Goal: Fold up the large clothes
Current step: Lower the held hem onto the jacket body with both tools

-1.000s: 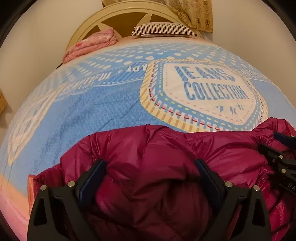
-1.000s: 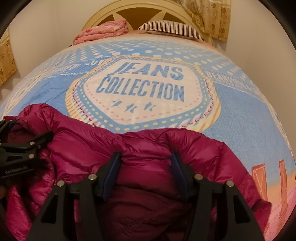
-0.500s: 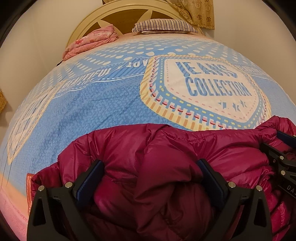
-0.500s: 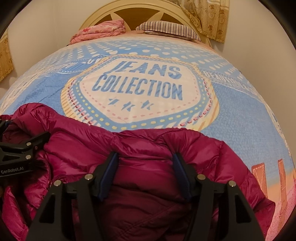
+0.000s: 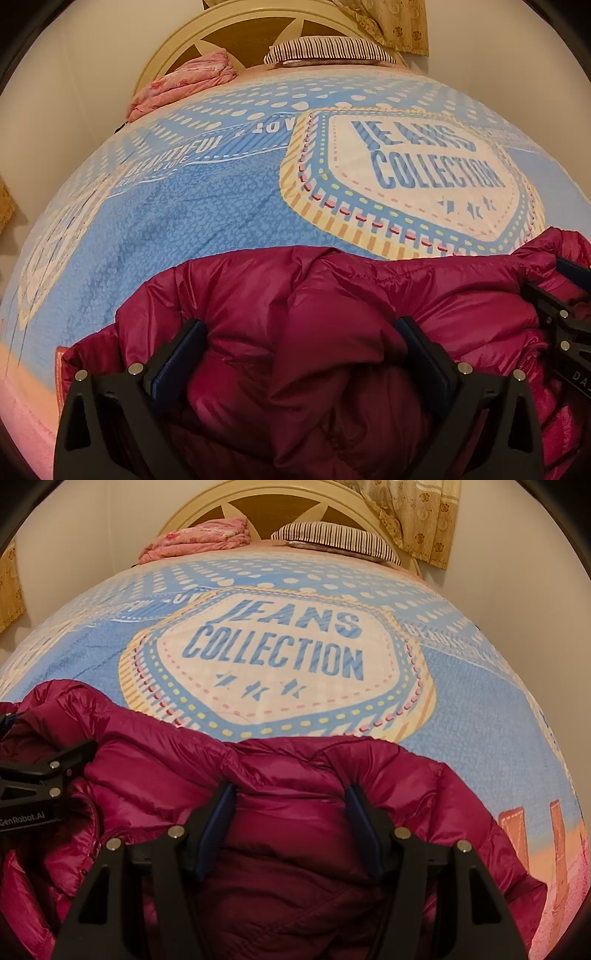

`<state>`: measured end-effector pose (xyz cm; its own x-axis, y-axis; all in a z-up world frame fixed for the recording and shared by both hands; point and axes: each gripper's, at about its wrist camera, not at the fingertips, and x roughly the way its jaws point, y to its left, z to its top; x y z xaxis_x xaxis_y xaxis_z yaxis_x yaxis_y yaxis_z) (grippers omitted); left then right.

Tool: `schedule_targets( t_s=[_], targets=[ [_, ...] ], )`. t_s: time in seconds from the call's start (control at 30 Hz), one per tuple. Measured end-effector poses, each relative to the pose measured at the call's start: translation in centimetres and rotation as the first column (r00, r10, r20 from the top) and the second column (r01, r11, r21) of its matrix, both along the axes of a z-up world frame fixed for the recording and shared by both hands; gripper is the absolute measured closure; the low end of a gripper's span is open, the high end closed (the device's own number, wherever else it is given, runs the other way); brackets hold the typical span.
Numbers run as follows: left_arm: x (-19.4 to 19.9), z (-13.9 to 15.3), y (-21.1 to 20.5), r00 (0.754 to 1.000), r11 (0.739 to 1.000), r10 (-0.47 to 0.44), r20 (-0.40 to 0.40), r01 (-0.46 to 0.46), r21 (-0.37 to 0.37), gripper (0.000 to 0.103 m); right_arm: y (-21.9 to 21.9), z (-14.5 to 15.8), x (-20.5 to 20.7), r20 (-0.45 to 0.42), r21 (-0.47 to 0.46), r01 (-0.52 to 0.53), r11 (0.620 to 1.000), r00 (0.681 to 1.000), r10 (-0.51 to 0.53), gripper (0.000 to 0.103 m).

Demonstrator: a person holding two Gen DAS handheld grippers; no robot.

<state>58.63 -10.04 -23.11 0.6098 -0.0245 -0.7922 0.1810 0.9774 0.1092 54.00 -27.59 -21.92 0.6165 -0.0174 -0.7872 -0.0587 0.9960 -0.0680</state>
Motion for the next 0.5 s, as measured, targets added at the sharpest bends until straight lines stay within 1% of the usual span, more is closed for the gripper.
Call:
schedule_targets(
  t_s=[0.5],
  targets=[
    [0.08,-0.12,-0.31,1.0,1.0,0.0,0.002,0.0,0.015,0.001,0.24,-0.09,0.06,0.001,-0.017,0.0,1.0,1.0,0.0,0.039]
  ],
)
